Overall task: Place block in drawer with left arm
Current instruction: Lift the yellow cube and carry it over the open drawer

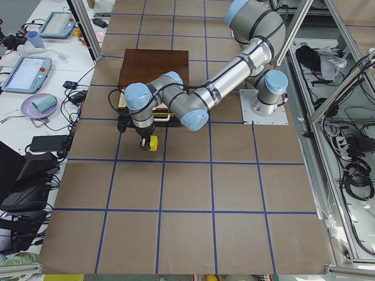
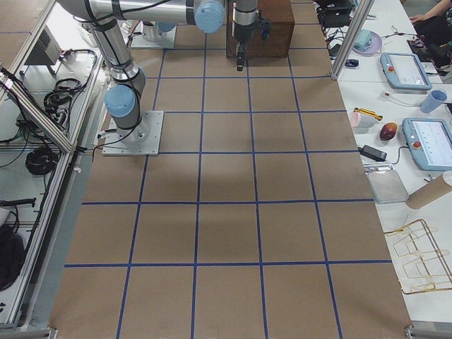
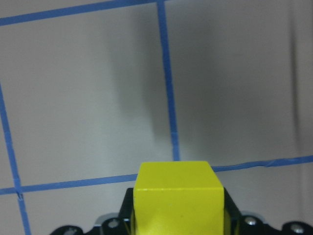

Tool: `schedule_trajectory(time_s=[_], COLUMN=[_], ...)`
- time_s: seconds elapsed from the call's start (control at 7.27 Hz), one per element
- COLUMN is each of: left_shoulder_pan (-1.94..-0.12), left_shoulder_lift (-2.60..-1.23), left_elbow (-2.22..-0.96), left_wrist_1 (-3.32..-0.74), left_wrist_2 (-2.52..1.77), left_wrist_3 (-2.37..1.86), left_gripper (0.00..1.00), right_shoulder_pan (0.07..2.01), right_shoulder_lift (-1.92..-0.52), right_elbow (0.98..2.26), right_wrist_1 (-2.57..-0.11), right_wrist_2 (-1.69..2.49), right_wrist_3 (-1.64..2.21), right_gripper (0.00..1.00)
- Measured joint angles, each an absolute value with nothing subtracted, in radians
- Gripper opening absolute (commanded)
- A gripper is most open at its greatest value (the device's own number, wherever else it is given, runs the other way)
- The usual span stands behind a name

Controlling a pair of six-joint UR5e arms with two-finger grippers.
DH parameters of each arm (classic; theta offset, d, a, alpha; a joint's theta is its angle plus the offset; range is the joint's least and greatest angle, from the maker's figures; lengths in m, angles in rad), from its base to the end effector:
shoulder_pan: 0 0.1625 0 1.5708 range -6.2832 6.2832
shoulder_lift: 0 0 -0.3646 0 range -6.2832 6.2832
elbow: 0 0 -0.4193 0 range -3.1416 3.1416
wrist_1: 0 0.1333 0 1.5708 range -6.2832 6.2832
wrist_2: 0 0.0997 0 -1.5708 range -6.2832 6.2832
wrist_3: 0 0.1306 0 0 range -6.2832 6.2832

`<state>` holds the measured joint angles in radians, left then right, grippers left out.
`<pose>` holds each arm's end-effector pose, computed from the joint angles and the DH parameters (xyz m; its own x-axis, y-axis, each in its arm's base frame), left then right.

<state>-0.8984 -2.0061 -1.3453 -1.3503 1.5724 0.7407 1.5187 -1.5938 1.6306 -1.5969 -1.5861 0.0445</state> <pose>0.3100 -0.6031 0.2762 -0.9976 0.0682 -0.0084 0.0683 0.9976 -0.0068 0.1046 -0.5151 0.3799 -0.9952 0.0963 0.0158 0.0964 0.9953 0.0100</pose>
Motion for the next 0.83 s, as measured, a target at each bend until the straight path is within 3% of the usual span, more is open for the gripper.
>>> schedule_trajectory(time_s=[0.83], left_shoulder_pan=[-1.151], left_shoulder_lift=[-1.926], left_elbow=[-1.382], left_wrist_1=[-1.401], left_wrist_2=[1.572], left_wrist_3=[0.404], left_gripper=[0.31], right_shoulder_pan=[1.519], right_shoulder_lift=[-1.594], right_elbow=[1.631], right_wrist_1=[-1.597], right_wrist_2=[-1.586], right_wrist_3=[0.044], right_gripper=[1.0])
